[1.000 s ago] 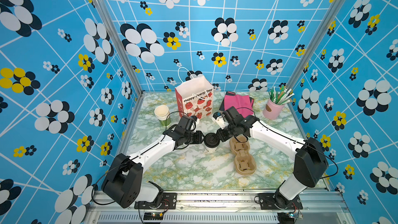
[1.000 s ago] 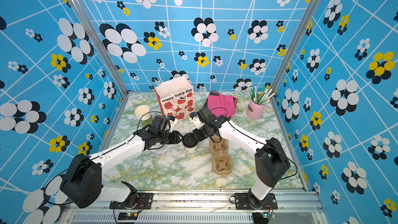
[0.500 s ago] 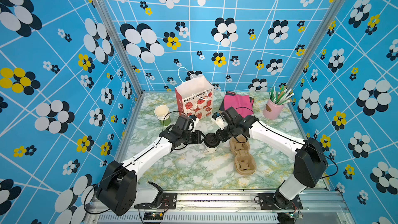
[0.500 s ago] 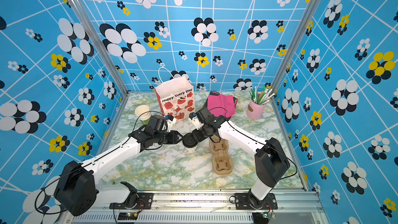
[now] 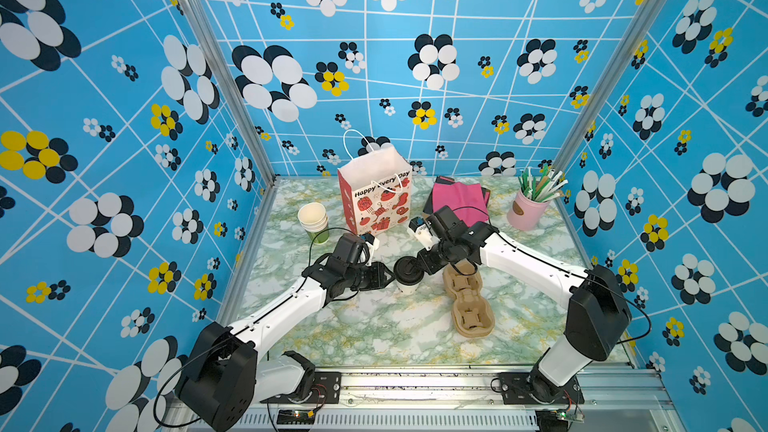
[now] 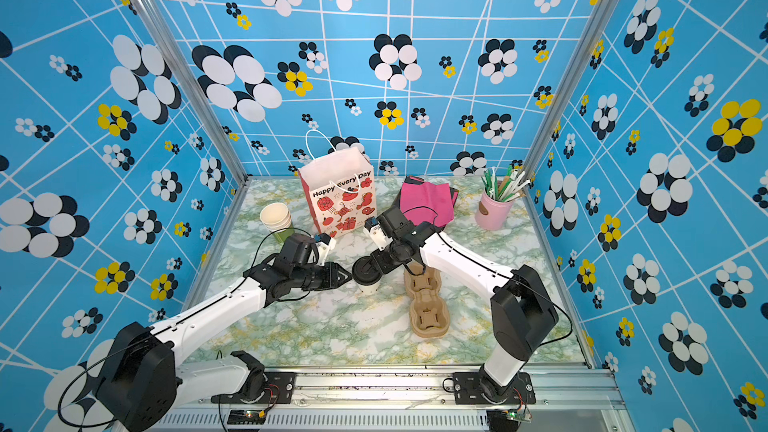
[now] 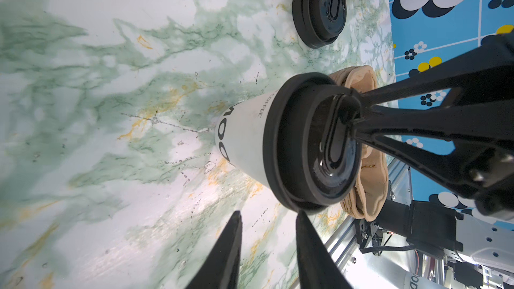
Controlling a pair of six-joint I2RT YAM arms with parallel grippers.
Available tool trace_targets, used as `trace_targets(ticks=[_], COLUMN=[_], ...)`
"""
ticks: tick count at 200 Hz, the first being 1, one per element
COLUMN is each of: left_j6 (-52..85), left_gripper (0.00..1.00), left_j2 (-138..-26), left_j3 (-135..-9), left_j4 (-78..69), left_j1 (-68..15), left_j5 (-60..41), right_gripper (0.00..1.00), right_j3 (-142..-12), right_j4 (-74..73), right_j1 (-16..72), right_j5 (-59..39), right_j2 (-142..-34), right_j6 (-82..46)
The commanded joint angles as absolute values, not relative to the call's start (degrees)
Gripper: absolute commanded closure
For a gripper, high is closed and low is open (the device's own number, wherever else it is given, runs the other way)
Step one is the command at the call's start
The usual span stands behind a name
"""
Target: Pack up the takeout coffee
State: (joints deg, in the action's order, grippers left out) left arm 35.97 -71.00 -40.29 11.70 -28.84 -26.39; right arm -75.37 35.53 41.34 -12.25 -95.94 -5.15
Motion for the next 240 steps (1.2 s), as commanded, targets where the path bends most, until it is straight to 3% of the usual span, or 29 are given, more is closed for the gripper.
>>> trace_targets(ticks=[1,150,240], left_j6=[38.1,37.8,33.9], left_gripper=[0.66,0.66,0.68], left_j2=[-70.0,-74.9,-78.9], left_j3=[-39.3,-39.1,-38.2], left_j4=[8.3,6.5,15.7], left_j1=[-28.9,-29.4,-30.7], left_j5=[-28.0,-28.4,-19.5], right_gripper=[0.78,0.78,0.78], right_j3=[-72.7,-73.1,-72.7], right_j4=[44.8,45.1,45.6], right_j1=[42.3,42.8,42.7], right_j5=[-9.3,-9.6,-9.8], right_j2=[-100.5,-101.2,-101.6], right_j6=[-4.7,-4.8,-4.7])
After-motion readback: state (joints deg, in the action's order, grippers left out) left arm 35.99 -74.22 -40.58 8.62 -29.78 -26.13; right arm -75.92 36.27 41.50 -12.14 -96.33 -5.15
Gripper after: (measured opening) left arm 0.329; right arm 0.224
